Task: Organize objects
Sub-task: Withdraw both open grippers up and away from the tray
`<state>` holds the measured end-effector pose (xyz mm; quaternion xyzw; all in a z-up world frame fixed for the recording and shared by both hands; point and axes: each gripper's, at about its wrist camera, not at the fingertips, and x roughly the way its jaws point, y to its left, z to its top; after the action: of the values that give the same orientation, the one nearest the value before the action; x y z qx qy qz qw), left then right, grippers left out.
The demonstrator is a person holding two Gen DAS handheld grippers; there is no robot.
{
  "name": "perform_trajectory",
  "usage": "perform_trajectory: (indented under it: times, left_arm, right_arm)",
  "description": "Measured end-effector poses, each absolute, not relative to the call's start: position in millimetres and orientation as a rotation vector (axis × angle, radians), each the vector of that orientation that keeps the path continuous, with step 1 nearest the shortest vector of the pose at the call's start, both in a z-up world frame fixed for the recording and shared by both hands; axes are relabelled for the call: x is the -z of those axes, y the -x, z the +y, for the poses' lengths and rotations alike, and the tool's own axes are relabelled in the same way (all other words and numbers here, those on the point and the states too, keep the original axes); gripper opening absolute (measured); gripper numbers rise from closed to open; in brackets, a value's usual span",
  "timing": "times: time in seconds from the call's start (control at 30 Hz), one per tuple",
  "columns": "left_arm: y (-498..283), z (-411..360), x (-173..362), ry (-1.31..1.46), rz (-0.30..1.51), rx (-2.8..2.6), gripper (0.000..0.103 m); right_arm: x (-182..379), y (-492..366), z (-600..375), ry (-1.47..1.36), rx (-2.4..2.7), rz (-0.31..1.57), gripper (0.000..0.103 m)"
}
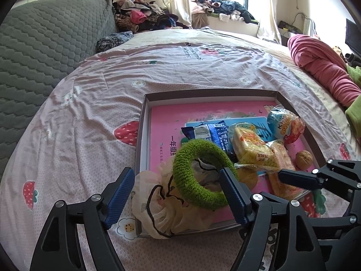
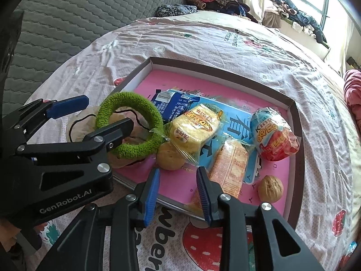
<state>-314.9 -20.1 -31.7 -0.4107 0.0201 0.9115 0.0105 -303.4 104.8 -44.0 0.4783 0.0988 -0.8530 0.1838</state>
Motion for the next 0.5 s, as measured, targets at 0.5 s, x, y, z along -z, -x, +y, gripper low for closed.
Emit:
perform_trajectory:
  times: [0.5]
  left_arm:
    - [299.5,-20.7,16.6,1.256,0.079,-2.875,0.085]
  right_arm:
    - [29.0,289.4,114.6,-1.329,2.439,0.276,0.052]
